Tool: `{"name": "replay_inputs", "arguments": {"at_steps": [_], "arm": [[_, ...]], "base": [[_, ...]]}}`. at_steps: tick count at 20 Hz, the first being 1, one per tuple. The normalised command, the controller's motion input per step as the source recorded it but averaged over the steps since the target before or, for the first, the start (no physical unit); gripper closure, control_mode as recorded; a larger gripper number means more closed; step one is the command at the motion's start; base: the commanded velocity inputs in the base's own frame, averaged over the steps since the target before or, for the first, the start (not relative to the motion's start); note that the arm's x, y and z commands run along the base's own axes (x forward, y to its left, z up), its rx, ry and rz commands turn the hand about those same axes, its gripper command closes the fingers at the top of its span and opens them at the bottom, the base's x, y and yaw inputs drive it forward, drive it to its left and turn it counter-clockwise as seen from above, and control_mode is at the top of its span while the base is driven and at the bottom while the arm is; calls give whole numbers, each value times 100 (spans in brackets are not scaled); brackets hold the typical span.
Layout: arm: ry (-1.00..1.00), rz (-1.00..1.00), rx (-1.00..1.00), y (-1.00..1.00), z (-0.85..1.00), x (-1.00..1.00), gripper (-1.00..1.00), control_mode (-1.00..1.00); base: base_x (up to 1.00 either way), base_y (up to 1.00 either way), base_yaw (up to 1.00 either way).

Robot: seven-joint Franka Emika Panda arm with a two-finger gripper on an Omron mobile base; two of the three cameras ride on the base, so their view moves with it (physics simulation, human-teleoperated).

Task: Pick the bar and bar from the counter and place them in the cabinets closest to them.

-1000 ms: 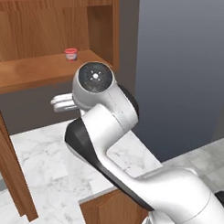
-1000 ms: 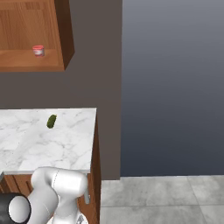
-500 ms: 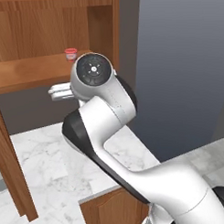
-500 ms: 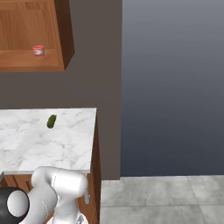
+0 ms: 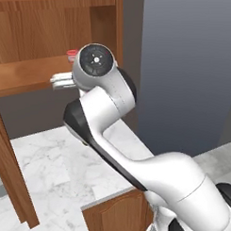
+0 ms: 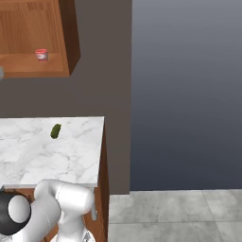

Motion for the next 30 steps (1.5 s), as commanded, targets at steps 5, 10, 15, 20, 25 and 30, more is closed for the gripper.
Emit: {"name": "replay_inputs", "arguments": {"at_steps": [5,10,15,20,25,30], "arm": [[-3,0,3,0,28,34,100,-100],[-1,0,3,0,14,37,100,-100],[-1,0,2,2,12,39,100,-100],[-4,0,1,6,4,26,100,-100],[-6,0,0,1,0,0,100,-100],[7,-1,0,0,0,5,100,-100]], "base": [[0,0,0],[0,0,0],[0,0,0],[0,0,0],[0,0,0],[0,0,0]]}}
